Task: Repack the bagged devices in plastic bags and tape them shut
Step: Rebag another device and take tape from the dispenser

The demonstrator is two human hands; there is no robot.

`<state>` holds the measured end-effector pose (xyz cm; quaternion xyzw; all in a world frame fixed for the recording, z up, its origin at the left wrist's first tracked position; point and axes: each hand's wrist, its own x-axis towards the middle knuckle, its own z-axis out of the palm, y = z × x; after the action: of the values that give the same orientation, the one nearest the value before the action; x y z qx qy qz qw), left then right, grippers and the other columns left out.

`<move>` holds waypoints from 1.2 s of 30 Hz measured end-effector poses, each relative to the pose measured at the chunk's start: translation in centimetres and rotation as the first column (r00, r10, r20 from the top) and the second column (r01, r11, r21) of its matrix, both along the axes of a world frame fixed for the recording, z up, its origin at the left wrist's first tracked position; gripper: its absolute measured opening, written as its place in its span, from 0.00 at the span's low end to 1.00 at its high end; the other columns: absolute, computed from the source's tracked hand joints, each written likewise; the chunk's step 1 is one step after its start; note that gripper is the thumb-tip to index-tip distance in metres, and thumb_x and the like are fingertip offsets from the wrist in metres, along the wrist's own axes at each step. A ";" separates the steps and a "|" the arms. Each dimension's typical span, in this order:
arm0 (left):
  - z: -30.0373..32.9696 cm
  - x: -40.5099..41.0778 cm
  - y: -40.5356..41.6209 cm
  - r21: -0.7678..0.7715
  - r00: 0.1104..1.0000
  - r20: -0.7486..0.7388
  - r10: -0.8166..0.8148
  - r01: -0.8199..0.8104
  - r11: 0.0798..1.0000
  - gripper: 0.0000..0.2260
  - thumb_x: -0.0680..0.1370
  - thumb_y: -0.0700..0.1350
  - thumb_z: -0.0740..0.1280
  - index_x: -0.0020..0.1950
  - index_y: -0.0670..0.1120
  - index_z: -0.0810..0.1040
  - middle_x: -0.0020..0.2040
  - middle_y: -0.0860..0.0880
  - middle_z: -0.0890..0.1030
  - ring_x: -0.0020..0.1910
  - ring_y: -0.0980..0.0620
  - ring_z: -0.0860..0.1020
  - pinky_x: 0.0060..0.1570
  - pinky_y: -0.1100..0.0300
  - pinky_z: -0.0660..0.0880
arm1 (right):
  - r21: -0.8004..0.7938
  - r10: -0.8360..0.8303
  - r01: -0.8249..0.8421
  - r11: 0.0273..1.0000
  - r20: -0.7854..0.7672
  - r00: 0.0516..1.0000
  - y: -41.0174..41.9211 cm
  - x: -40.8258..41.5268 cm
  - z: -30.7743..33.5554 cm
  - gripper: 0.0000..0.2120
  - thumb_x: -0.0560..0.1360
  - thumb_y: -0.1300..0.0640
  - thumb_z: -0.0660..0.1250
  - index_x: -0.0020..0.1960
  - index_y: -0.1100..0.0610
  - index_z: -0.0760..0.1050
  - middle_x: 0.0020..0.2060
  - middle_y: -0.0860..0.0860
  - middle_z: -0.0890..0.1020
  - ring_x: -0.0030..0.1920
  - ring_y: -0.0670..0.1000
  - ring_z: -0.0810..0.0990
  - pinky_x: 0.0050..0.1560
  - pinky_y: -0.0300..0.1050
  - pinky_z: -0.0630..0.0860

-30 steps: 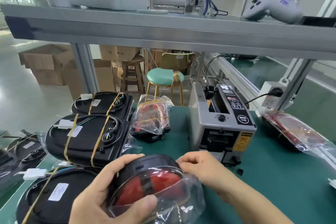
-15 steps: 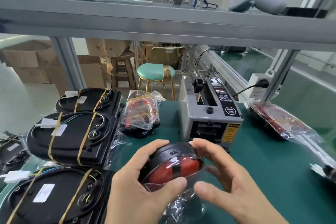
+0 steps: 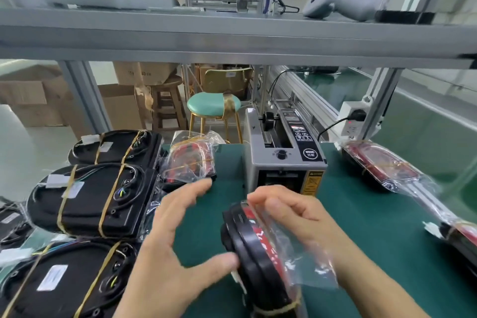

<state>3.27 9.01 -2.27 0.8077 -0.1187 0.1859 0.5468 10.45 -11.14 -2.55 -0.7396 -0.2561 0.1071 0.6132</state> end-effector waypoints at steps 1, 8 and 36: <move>0.1 0.3 0.1 0.009 0.996 -0.037 -0.086 0.086 0.996 0.36 0.56 0.59 0.77 0.64 0.67 0.71 0.65 0.62 0.73 0.65 0.64 0.69 0.63 0.70 0.64 | 0.023 0.076 -0.075 0.997 -0.064 0.995 -0.4 -0.1 0.4 0.20 0.74 0.35 0.61 0.54 0.47 0.82 0.54 0.44 0.82 0.56 0.46 0.80 0.57 0.36 0.74; 0.5 1.6 -4.0 0.074 0.972 -0.053 -0.229 0.233 0.970 0.26 0.59 0.58 0.79 0.56 0.59 0.78 0.60 0.60 0.77 0.61 0.59 0.75 0.57 0.74 0.66 | 0.255 0.105 -0.025 0.967 -0.304 0.947 -3.2 0.0 0.6 0.29 0.71 0.32 0.64 0.53 0.56 0.81 0.58 0.57 0.82 0.61 0.56 0.80 0.60 0.47 0.76; 0.4 -1.1 -2.3 -0.409 0.967 -0.247 -0.059 -0.049 0.911 0.42 0.37 0.54 0.84 0.50 0.48 0.80 0.45 0.43 0.85 0.37 0.48 0.84 0.33 0.66 0.78 | 0.078 -0.511 0.517 0.852 -0.082 0.856 -1.1 -2.4 -0.7 0.07 0.71 0.55 0.72 0.37 0.44 0.84 0.31 0.42 0.82 0.30 0.41 0.75 0.32 0.35 0.74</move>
<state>2.18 6.73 -1.89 0.6910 -0.0078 0.1004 0.7158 8.07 -12.19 -3.26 -0.7469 -0.0361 -0.0517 0.6619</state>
